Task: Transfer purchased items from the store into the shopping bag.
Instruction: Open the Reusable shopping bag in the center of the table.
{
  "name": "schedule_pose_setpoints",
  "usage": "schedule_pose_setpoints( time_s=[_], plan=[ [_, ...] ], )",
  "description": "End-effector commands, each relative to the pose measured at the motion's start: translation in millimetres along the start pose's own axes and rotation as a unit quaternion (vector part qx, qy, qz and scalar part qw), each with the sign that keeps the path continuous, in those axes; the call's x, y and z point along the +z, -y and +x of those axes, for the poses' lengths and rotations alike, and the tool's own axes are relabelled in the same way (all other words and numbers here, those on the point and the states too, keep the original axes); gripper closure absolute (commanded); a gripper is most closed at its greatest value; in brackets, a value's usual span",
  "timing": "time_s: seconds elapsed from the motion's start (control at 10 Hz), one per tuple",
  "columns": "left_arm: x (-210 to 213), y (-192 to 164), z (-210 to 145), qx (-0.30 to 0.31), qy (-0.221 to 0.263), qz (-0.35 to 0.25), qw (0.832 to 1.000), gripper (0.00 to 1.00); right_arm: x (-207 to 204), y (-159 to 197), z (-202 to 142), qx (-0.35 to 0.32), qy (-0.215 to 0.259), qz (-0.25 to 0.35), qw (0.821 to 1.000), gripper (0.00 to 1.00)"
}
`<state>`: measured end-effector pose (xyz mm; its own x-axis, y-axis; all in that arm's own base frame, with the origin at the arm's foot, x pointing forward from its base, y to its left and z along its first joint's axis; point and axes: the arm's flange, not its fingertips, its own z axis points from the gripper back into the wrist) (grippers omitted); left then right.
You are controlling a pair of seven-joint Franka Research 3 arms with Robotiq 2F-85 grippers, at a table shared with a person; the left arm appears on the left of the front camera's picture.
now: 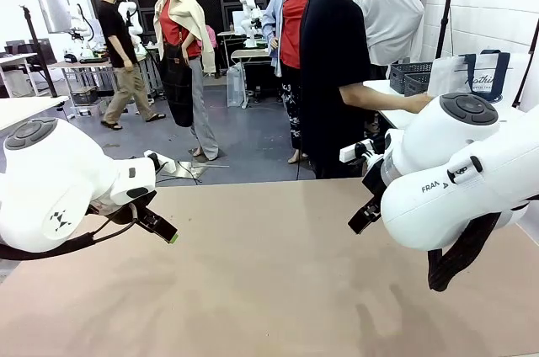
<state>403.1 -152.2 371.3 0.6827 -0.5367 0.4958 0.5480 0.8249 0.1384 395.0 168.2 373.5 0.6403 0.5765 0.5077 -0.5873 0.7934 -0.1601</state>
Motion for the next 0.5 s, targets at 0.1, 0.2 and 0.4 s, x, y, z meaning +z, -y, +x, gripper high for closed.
schedule_pose_setpoints(
  time_s=[0.1, 0.2, 0.4],
  plan=[
    [0.0, -1.0, -0.3, 0.001, 0.000, 0.000, 1.000, 0.00, 0.0, 0.1, 0.0, 0.000, 0.000, 0.000, 1.000, 0.00],
    [0.0, -1.0, -0.3, 0.001, 0.000, 0.000, 1.000, 0.00, 0.0, 0.1, 0.0, 0.000, 0.000, 0.000, 1.000, 0.00],
    [0.0, -1.0, -0.3, 0.001, 0.000, 0.000, 1.000, 0.00, 0.0, 0.1, 0.0, 0.000, 0.000, 0.000, 1.000, 0.00]
  ],
)
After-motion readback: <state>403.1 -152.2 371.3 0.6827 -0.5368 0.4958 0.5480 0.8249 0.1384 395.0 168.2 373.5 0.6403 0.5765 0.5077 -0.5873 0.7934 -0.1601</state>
